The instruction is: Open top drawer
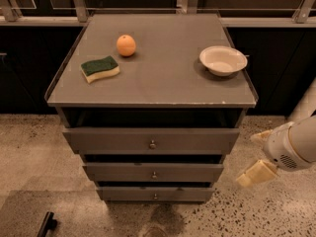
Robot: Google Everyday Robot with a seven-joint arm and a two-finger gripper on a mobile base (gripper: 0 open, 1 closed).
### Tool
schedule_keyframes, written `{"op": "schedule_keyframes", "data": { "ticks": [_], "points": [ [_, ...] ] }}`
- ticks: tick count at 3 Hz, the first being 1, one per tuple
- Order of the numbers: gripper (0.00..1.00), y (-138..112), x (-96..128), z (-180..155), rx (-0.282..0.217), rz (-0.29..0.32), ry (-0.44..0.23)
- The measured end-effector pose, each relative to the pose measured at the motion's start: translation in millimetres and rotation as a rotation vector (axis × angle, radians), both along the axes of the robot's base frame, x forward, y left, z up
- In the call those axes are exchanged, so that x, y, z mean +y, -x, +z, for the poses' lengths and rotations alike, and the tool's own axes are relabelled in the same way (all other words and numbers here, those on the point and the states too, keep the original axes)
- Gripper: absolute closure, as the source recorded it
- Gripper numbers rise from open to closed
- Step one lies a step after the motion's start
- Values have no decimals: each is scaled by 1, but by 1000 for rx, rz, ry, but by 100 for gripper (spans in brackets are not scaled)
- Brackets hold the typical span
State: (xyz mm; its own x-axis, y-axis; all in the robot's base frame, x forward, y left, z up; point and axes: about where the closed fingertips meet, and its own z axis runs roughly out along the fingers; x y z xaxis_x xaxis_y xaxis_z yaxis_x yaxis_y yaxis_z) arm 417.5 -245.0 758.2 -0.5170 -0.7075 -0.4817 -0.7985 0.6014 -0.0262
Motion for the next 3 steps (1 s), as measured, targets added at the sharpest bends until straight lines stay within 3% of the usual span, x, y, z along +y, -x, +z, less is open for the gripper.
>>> {"op": "schedule_keyframes", "data": {
  "ticks": [3],
  "points": [
    [89,-3,0,-3,-10,-24,8]
  ]
}}
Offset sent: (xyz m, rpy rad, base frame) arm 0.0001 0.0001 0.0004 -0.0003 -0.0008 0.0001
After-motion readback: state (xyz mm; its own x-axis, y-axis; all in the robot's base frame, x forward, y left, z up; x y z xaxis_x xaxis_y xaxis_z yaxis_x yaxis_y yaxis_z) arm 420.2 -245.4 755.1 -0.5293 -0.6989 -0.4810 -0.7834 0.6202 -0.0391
